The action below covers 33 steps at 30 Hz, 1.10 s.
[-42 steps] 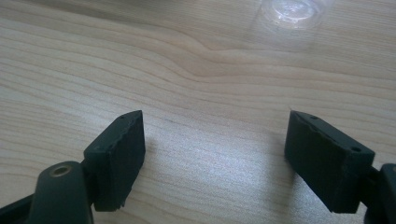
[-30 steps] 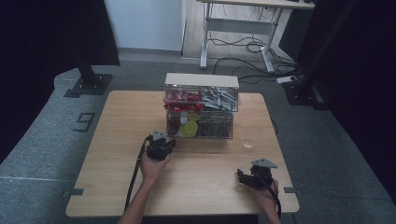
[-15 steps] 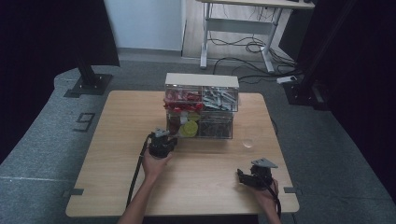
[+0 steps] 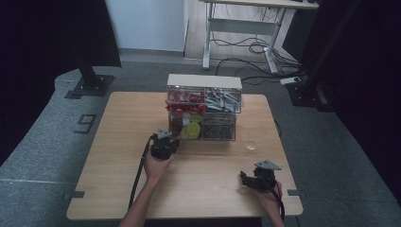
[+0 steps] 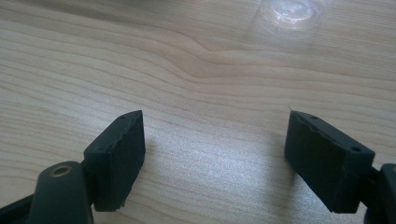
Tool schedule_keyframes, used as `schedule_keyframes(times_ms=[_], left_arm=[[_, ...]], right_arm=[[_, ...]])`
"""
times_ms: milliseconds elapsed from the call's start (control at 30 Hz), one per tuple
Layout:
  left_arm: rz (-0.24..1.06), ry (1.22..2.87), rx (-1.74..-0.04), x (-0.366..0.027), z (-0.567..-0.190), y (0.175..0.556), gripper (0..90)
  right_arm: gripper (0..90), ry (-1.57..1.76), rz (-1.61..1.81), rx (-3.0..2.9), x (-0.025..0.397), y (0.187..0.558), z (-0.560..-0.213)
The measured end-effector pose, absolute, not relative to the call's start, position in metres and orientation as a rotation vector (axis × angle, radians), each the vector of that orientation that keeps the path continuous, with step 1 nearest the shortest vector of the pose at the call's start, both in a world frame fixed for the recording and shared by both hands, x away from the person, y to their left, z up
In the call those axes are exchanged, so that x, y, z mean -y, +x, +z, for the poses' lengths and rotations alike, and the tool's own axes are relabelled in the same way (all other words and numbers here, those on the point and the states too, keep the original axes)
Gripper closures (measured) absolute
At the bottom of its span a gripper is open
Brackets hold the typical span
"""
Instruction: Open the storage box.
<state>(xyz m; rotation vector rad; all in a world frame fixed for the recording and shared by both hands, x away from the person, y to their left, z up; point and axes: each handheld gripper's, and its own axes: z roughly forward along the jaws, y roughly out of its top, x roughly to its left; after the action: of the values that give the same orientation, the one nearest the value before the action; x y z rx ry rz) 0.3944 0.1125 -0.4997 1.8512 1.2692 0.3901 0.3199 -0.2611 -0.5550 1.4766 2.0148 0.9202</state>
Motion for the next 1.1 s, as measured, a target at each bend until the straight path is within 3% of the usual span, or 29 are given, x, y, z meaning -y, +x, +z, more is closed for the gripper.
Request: schedule_keyframes(times_ms=[1100], left_arm=[[0.413, 1.829, -1.220, -0.114, -0.468, 0.392, 90.0]], right_arm=[[20.6, 1.476, 0.920, -2.015, 0.261, 0.320, -0.555]])
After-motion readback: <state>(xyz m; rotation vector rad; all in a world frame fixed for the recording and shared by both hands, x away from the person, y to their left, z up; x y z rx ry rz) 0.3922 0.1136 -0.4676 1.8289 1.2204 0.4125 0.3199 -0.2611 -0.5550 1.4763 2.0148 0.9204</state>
